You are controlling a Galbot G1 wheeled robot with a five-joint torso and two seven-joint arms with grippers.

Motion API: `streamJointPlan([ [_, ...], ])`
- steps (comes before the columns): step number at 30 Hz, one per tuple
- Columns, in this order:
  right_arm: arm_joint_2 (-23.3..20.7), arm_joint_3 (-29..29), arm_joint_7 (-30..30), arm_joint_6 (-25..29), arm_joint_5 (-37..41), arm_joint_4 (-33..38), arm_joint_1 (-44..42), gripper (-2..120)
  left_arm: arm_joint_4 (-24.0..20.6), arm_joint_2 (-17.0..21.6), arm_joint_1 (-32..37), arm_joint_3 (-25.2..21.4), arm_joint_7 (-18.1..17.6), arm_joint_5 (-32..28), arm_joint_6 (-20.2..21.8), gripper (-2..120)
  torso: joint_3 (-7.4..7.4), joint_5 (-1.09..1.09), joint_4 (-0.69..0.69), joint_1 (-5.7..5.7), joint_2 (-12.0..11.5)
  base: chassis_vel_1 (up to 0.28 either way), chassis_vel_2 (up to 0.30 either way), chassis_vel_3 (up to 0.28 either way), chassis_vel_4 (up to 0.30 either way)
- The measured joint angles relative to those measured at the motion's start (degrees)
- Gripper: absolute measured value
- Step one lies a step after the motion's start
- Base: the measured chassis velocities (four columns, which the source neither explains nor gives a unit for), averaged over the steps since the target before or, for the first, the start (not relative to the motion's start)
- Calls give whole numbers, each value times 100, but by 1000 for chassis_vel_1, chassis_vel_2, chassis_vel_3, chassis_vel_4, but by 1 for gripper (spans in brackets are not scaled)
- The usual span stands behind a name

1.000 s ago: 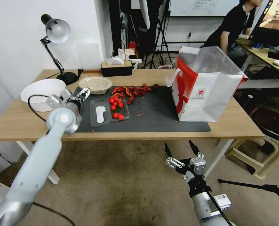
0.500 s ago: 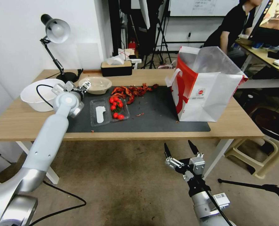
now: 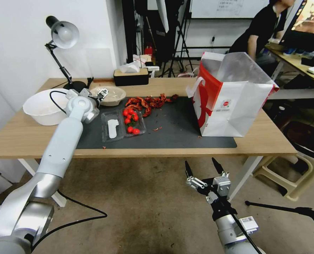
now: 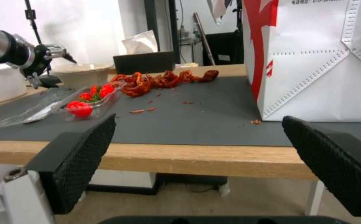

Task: Pick up the trash from the table and place it into the takeout bag.

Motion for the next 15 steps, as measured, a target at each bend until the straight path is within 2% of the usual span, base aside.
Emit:
streamJointPlan([
  [4, 9, -4, 0, 1, -6, 0, -5, 100, 10, 26, 6, -17, 83, -43, -79, 70, 0, 0, 0, 0, 0, 0, 0, 0, 0],
  [5, 11, -7, 0, 1, -10, 1, -6, 100, 7, 37, 17, -24, 107, -71, -94, 63, 0, 0, 0, 0, 0, 0, 0, 0, 0],
  [8, 12, -9, 0, 1, -14, 4, -6, 100, 0, 41, 22, -27, 117, -85, -102, 57, 0, 0, 1, 0, 0, 0, 0, 0, 0],
  [9, 12, -11, 0, 1, -18, 8, -7, 100, -6, 42, 24, -29, 121, -92, -108, 51, 0, 0, 1, 0, 0, 0, 0, 0, 0],
  [11, 14, -13, 0, 1, -23, 16, -7, 100, -13, 43, 25, -35, 127, -103, -115, 47, 0, 0, 0, 0, 0, 0, 0, 0, 0],
  [13, 22, -16, 1, -1, -33, 26, -15, 100, -34, 43, 31, -47, 139, -141, -120, 35, 0, 0, 0, 0, 0, 0, 0, 0, 0],
  [15, 30, -20, 3, -6, -39, 34, -21, 100, -64, 43, 44, -56, 135, -186, -120, 30, 0, 0, 0, 0, 0, 0, 0, 0, 0],
])
